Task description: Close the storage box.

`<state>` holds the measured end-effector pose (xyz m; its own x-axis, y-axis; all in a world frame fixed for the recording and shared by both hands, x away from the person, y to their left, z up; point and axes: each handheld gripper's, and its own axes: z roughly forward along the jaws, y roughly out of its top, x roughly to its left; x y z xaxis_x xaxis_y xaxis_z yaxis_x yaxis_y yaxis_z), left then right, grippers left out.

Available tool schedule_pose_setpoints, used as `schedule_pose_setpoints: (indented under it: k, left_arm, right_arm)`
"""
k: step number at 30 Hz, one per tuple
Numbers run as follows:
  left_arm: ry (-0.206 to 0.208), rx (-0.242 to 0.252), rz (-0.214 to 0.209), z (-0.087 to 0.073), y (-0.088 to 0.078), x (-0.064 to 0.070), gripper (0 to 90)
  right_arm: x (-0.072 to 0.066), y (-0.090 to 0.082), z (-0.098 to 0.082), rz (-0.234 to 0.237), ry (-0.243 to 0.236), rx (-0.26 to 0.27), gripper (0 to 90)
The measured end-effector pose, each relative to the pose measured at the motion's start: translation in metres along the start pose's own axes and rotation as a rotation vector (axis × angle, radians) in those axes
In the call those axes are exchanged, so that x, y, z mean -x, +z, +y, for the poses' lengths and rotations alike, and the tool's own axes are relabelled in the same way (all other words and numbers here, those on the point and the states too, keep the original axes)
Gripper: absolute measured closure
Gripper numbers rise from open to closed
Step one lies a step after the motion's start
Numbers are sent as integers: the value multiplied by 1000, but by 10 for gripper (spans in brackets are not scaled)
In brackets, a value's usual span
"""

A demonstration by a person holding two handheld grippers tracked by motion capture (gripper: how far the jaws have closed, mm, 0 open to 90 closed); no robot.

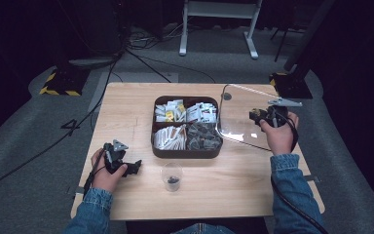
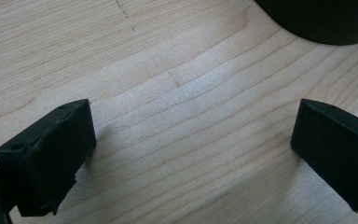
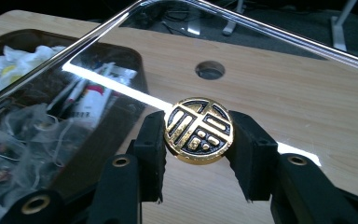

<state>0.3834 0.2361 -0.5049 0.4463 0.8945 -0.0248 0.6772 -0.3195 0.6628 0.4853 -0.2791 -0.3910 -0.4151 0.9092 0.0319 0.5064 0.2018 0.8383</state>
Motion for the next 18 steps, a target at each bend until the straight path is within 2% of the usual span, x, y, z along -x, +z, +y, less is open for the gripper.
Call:
schedule_pose_setpoints:
  k: [5,18]
  left_arm:
    - [-2,2,1,1,1,0,3]
    - [-1,1,0,1,1,0,3]
  right_arm:
    - [-19,7,10,41,-28,-19,585]
    - [-69,23,39,105,-85,-40,584]
